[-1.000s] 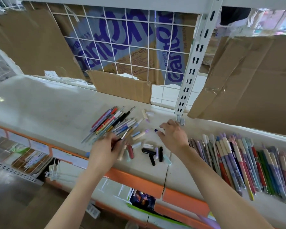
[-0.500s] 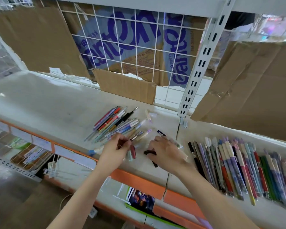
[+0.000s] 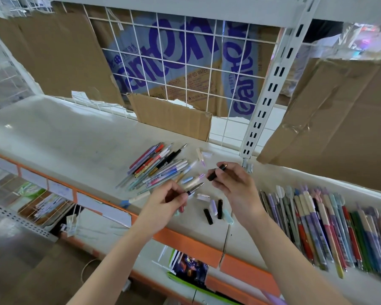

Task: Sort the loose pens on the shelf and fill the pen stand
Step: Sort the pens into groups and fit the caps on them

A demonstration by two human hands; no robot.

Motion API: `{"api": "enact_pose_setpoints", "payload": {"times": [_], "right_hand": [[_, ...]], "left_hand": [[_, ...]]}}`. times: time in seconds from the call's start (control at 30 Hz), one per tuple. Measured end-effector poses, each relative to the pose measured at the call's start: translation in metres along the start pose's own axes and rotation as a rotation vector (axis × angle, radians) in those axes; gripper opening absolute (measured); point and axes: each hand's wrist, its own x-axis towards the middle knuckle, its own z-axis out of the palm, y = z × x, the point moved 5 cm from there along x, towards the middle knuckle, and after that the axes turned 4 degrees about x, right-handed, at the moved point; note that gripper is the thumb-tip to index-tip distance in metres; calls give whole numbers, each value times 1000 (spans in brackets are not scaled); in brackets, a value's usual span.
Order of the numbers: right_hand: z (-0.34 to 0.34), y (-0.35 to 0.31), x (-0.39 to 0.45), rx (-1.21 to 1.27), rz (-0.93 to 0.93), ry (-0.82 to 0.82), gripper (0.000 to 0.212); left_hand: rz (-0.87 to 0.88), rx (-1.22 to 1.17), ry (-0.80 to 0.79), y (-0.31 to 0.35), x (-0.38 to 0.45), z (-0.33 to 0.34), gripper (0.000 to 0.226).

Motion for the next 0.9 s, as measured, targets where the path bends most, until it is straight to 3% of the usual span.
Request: {"api": "enact_pose_setpoints", "payload": {"times": [0.23,0.43,0.53,0.57,0.63,0.73,0.8,0.9], "right_hand": [[4,10,-8,-13,46,-58,7],[9,16,-11,-70,85,-89,6],[-1,13,-4,-38,70,23,9],[-8,10,1,-71,50,83,11],[-22,5,9,-369,15,145,16],[-23,18,10,-794,110,-37,20],[-21,24,9,-830,126,-94,15],[-27,14,15,-815,31,-17,10]], "left_hand": [[-98,-121,-48,-5,-2,8,10],[-292,-542,-179,-9,-8,15,22],[-302,-518,-229,-11,-10,11,27],[-294,-480,-214,-11,-10,8,27],[-271,-420,-149,-12,-9,0,25],[-254,-388,-73,-12,-6,-7,19],[-252,-393,-62,-12,-4,-5,17],[-285,-379,-37,-19,-4,-3,15]]}}
